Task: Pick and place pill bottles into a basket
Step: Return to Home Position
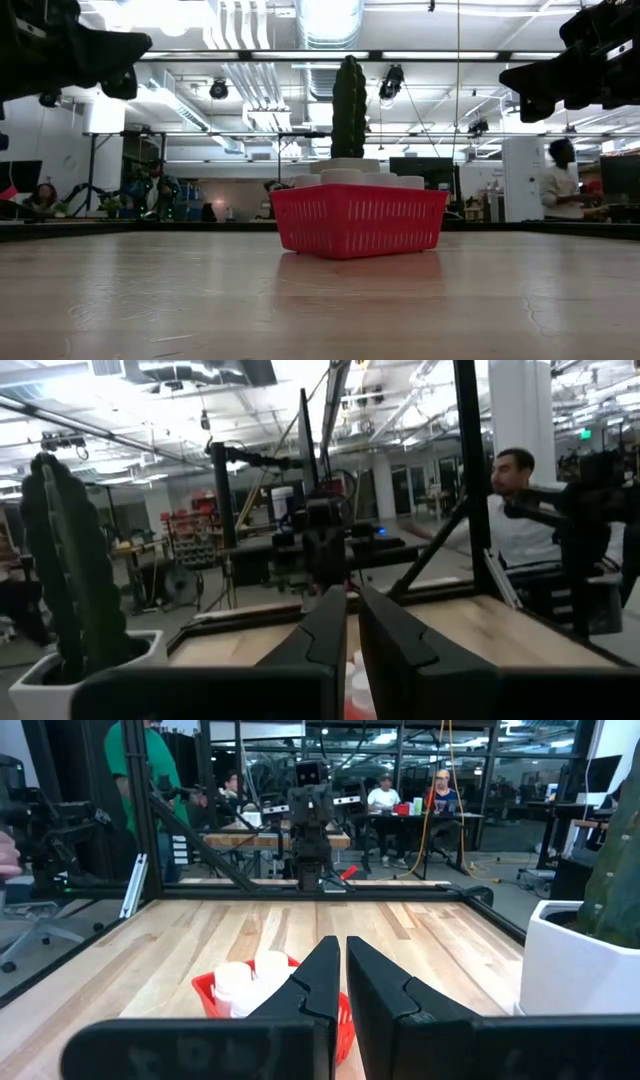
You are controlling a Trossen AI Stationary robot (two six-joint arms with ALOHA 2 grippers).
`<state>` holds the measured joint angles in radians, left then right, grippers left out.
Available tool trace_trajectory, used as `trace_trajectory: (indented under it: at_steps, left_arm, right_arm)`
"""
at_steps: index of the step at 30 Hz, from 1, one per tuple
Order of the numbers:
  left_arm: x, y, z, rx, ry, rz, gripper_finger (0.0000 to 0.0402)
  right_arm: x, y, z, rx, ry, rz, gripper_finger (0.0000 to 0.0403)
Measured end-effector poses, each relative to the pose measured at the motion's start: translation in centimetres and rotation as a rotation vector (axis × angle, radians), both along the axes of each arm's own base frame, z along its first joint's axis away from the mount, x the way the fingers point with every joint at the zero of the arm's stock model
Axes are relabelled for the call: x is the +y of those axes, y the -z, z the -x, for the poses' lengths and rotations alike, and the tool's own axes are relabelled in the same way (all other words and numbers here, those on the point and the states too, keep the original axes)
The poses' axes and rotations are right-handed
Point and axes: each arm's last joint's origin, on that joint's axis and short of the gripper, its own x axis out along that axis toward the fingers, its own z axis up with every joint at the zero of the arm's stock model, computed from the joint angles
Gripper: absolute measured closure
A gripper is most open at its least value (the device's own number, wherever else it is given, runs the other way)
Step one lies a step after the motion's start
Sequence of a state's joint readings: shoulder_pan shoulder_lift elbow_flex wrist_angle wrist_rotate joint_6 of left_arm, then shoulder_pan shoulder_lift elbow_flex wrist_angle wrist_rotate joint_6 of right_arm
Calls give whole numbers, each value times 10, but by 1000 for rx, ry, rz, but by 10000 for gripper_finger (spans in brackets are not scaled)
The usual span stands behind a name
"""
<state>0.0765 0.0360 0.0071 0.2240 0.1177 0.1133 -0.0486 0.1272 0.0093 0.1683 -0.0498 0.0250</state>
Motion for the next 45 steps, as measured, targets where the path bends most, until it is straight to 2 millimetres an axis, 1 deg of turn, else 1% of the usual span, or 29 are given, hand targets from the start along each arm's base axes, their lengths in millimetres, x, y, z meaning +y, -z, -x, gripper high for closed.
trace_trajectory:
  at_steps: [11, 45]
  left_arm:
    - [0, 2, -2, 27, -1, -2, 388]
    - [0, 3, -2, 26, -2, 0, 388]
  right_arm:
    - [0, 0, 0, -1, 0, 1, 390]
    - [0, 0, 0, 0, 0, 0, 390]
